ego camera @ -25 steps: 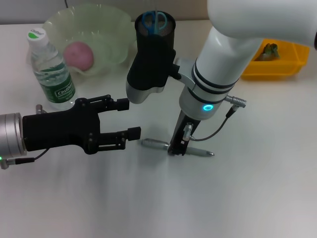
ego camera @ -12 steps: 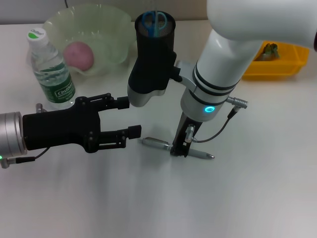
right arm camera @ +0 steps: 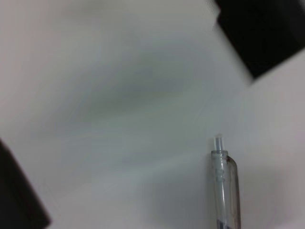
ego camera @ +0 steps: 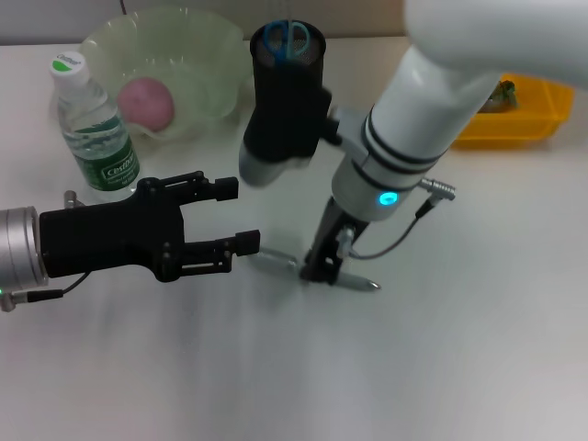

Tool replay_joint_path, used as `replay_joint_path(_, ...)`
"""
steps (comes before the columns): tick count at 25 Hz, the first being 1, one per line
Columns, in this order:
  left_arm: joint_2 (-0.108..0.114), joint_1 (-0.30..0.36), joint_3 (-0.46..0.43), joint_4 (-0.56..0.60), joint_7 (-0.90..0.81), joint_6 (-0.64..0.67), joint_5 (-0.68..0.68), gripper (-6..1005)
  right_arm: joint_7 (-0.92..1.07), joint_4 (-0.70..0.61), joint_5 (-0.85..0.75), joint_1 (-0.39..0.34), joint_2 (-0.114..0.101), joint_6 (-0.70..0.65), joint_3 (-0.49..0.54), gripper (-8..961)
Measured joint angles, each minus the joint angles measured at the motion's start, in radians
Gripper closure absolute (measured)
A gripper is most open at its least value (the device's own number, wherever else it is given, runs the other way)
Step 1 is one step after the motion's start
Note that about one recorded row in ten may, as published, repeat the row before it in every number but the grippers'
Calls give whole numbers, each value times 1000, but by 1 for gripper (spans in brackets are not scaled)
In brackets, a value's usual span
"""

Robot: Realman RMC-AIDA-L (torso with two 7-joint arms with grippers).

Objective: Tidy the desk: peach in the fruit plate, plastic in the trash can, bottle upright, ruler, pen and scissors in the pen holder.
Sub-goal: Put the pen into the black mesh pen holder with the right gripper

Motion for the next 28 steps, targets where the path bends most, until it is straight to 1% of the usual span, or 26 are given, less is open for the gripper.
replay_joint_path(1, 0, 1, -2, 1, 0, 1, -1, 216, -20, -20, -1, -17, -3, -1, 44, 829)
replay_joint_path(2, 0, 1, -2, 1, 0, 1, -1, 216, -20, -20, -1, -17, -3, -1, 44, 829)
replay_joint_path(3, 0, 2, -4, 2, 0, 1, -1, 216, -65, -51, -2, -49, -5, -7, 128, 829)
replay_joint_path(4, 1, 3, -7, 1, 0, 2, -2, 216, -95, -67, -3, -67, -6, -8, 179, 829)
replay_joint_path(6, 1, 1, -9, 0, -1, 3, -3, 216, -247, -116, 4, -146, -4, 2, 369, 829)
replay_joint_path(7, 1, 1, -9, 0, -1, 3, -3, 216, -247, -116, 4, -146, -4, 2, 369, 829)
replay_joint_path(8, 2, -1, -15, 1, -5, 6, -3, 216, -303, -130, 21, -170, -4, 9, 419, 829)
replay_joint_path(9, 2, -2, -17, 1, -7, 7, -4, 216, -303, -130, 21, -170, -4, 9, 419, 829)
replay_joint_path(10, 2, -3, -19, 1, -8, 9, -7, 216, -407, -155, 74, -218, -3, 27, 492, 829)
replay_joint_path(11, 2, -3, -19, 1, -8, 9, -7, 216, -407, -155, 74, -218, -3, 27, 492, 829)
replay_joint_path(12, 2, -3, -21, 1, -10, 10, -17, 216, -545, -188, 179, -278, -5, 65, 545, 829)
replay_joint_path(13, 2, -3, -21, 1, -10, 10, -17, 216, -545, -188, 179, -278, -5, 65, 545, 829)
replay_joint_path(14, 2, -3, -21, 1, -10, 11, -24, 216, -613, -199, 232, -305, -5, 86, 564, 829)
replay_joint_path(15, 2, -5, -22, 1, -12, 11, -35, 216, -762, -201, 340, -349, -5, 124, 598, 829)
replay_joint_path(16, 2, -5, -22, 1, -12, 11, -35, 216, -762, -201, 340, -349, -5, 124, 598, 829)
replay_joint_path(17, 2, -6, -22, 1, -14, 11, -40, 216, -939, -179, 473, -385, -4, 149, 625, 829)
replay_joint_path(18, 2, -7, -22, 1, -17, 11, -43, 216, -939, -179, 473, -385, -4, 149, 625, 829)
replay_joint_path(19, 2, -10, -22, 1, -22, 11, -46, 216, -1009, -165, 528, -396, -4, 153, 632, 829)
replay_joint_path(21, 3, -17, -22, 2, -36, 11, -50, 216, -1189, -104, 675, -410, -4, 163, 639, 829)
replay_joint_path(22, 4, -22, -22, 4, -46, 11, -51, 216, -1340, -44, 790, -411, -4, 175, 640, 829)
replay_joint_path(23, 4, -22, -22, 4, -46, 11, -51, 216, -1340, -44, 790, -411, -4, 175, 640, 830)
replay_joint_path(26, 4, -30, -22, 4, -59, 12, -52, 216, -1541, 33, 935, -400, -2, 198, 634, 830)
replay_joint_path(27, 4, -32, -22, 4, -61, 12, -52, 216, -1643, 78, 1016, -387, -1, 200, 629, 830)
replay_joint_path(28, 4, -34, -22, 4, -64, 12, -52, 216, -1643, 78, 1016, -387, -1, 200, 629, 830)
